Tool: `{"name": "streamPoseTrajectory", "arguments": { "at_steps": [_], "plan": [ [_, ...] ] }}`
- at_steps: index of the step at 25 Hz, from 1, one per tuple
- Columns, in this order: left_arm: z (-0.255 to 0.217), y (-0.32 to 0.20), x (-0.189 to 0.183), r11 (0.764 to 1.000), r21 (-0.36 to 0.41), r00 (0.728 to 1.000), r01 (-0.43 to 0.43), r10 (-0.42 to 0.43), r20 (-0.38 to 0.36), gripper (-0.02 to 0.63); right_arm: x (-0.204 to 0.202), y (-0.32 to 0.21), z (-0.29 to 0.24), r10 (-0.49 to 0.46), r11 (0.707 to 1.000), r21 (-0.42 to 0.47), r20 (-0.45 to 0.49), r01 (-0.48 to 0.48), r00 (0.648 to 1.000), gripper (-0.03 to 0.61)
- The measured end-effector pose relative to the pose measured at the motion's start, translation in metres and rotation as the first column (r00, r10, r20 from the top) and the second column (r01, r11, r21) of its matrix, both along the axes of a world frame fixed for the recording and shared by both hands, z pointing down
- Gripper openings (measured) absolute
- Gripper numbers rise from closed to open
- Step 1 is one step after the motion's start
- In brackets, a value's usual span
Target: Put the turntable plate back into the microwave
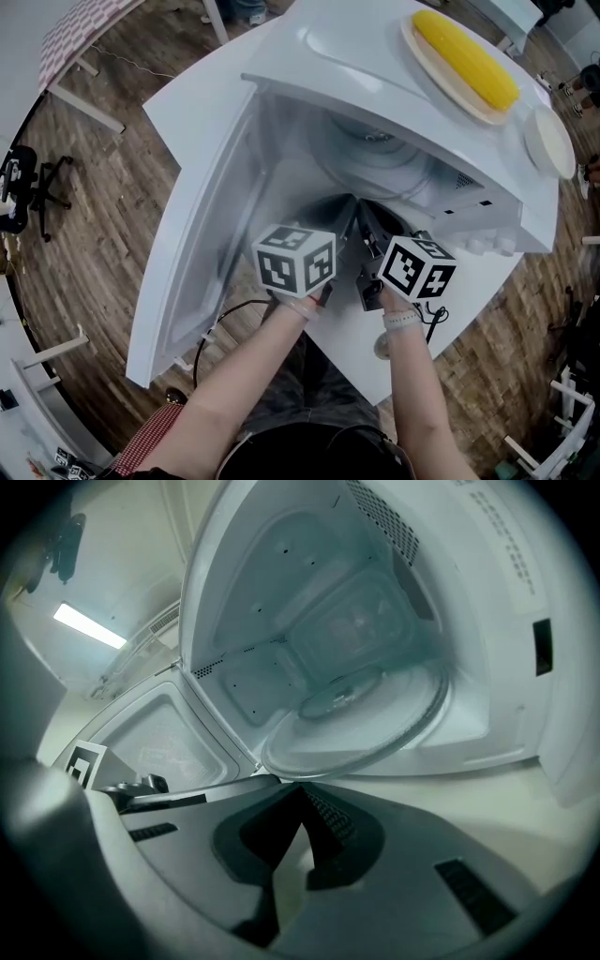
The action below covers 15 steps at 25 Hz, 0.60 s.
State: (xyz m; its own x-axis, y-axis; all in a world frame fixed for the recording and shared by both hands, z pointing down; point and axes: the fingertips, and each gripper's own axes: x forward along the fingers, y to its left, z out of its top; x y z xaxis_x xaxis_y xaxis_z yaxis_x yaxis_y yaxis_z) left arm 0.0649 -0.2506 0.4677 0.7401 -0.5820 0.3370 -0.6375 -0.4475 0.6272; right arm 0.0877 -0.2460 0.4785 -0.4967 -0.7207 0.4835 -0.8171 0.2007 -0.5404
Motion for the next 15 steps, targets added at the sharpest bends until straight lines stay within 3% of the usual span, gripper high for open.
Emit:
{"name": "streamPoseTrajectory", "arguments": {
  "at_steps": [15],
  "plan": [
    [0.0023, -0.0084, 0.0015, 0.996, 0.088, 0.993, -0.018, 0.008, 0.117, 0.012, 0.0013, -0.0086, 0.0016, 0.014, 1.000, -0.001, 0.002, -0.014, 1.000, 0.020]
  ]
}}
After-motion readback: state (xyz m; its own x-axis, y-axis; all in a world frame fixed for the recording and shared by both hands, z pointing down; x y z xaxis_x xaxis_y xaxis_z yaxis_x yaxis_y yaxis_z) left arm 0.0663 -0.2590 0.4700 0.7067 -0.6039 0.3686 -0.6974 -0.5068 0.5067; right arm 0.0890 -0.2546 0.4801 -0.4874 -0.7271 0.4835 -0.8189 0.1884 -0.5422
